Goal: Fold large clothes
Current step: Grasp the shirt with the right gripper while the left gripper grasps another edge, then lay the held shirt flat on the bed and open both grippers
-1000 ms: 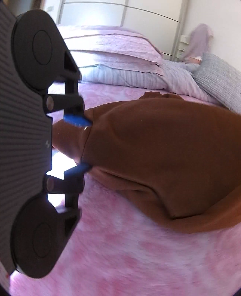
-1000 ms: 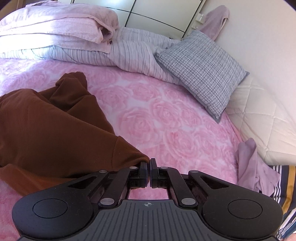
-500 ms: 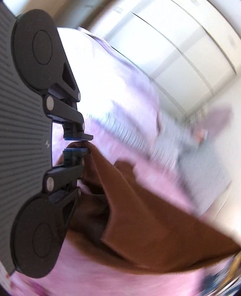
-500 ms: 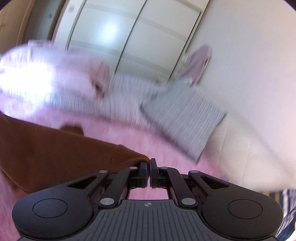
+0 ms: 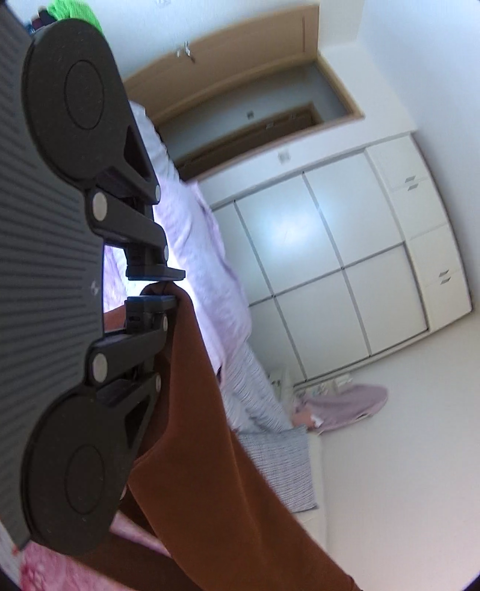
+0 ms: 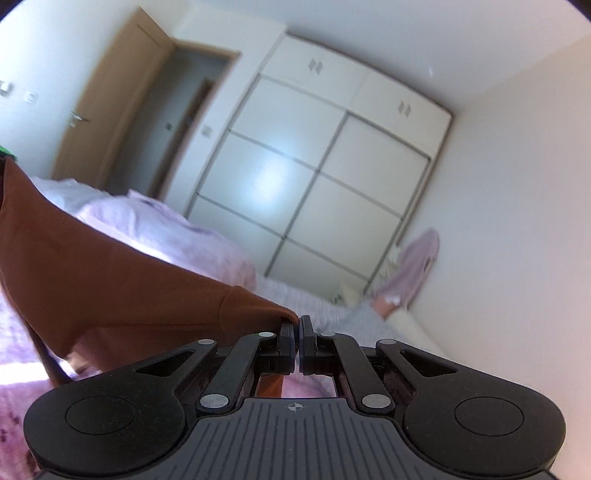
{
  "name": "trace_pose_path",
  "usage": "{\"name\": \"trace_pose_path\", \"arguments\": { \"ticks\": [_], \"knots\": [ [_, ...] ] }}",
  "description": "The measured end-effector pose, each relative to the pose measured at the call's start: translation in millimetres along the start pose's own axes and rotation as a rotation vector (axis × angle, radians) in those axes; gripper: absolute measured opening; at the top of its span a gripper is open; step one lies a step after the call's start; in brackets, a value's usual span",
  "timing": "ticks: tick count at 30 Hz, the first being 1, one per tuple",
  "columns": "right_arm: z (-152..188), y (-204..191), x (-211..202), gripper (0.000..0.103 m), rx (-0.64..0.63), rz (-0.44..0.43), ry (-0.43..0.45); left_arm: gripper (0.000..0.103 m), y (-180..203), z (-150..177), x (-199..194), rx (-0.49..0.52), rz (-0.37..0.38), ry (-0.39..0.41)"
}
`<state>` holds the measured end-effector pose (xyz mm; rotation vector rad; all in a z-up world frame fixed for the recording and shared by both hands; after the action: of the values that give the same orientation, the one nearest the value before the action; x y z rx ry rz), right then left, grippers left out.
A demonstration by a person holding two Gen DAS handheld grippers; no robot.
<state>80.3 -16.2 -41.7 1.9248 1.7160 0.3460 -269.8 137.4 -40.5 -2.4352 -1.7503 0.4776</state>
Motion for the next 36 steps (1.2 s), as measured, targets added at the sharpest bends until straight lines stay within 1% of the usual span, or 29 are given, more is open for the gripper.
{"name": "trace_pose_path", "arguments": {
  "ticks": [3,6,8,10,12,13,14,16,18,20,22,23,24,25,26,27,28,29,31,32,33,34,35,36],
  "knots": [
    [-20,5,-26,0.000,-0.017,-0.014,0.055,0.006,-7,-25,-32,0.002,-0.035,0.032],
    [-39,11,-30,0.000,-0.025,-0.007,0.095,0.006,-15,-44,-39,0.007,-0.050,0.051],
    [-48,15,-22,0.000,-0.014,0.002,0.111,0.006,-18,-56,-32,0.001,-0.048,0.054],
    [-53,14,-5,0.000,-0.019,0.012,0.103,0.006,-20,-61,-20,0.013,-0.038,0.044],
    [-50,12,24,0.000,-0.023,0.019,0.069,0.006,-15,-58,3,0.039,-0.022,0.023],
    [-46,12,38,0.000,-0.020,0.018,0.035,0.006,-15,-53,11,0.047,-0.007,0.004],
    [-40,10,59,0.000,-0.016,0.012,-0.006,0.006,-12,-47,32,0.050,0.012,-0.024],
    [-22,4,106,0.000,-0.008,-0.010,-0.078,0.006,0,-31,83,0.052,0.048,-0.091],
    [3,-7,162,0.000,-0.024,-0.027,-0.168,0.006,12,-7,145,0.050,0.083,-0.174],
    [29,-17,225,0.000,-0.040,-0.045,-0.244,0.006,27,15,212,0.050,0.117,-0.244],
    [62,-26,296,0.000,-0.028,-0.056,-0.352,0.006,48,38,283,0.068,0.150,-0.311],
    [85,-25,331,0.000,-0.010,-0.061,-0.414,0.011,61,52,320,0.076,0.168,-0.360],
    [110,-29,369,0.000,-0.009,-0.078,-0.507,0.019,72,70,355,0.074,0.170,-0.410],
    [137,-37,403,0.002,-0.016,-0.083,-0.624,0.024,82,89,388,0.068,0.186,-0.464],
    [162,-40,428,0.007,-0.005,-0.076,-0.718,0.033,92,109,418,0.067,0.203,-0.514],
    [186,-46,440,0.009,0.027,-0.082,-0.788,0.033,100,131,440,0.077,0.192,-0.567],
    [205,-57,447,0.009,0.068,-0.105,-0.824,0.031,107,155,453,0.102,0.169,-0.606],
    [221,-66,441,0.009,0.088,-0.115,-0.828,0.029,113,174,459,0.119,0.178,-0.634],
    [240,-80,433,0.012,0.059,-0.114,-0.813,0.030,120,208,452,0.127,0.241,-0.667],
    [248,-88,428,0.017,0.048,-0.125,-0.815,0.030,124,224,447,0.131,0.273,-0.684],
    [257,-90,423,0.021,0.042,-0.134,-0.834,0.028,128,237,441,0.136,0.304,-0.701],
    [264,-94,420,0.021,0.048,-0.129,-0.848,0.026,135,249,433,0.139,0.334,-0.713],
    [265,-93,417,0.021,0.078,-0.132,-0.821,0.024,144,255,429,0.133,0.373,-0.711],
    [262,-94,409,0.021,0.126,-0.161,-0.761,0.025,152,258,423,0.120,0.420,-0.699]
  ]
}}
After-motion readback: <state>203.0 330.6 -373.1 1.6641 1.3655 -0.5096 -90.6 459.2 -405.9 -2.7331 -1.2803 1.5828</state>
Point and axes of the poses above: each gripper's, at about its wrist camera, not at the fingertips, and x roughly the way its jaws point, y to its right, z to its underside, the point moved 6 cm from there along x, roughly the way its jaws point, and after that the axes turned 7 degrees about -x, right-handed, at the moved point
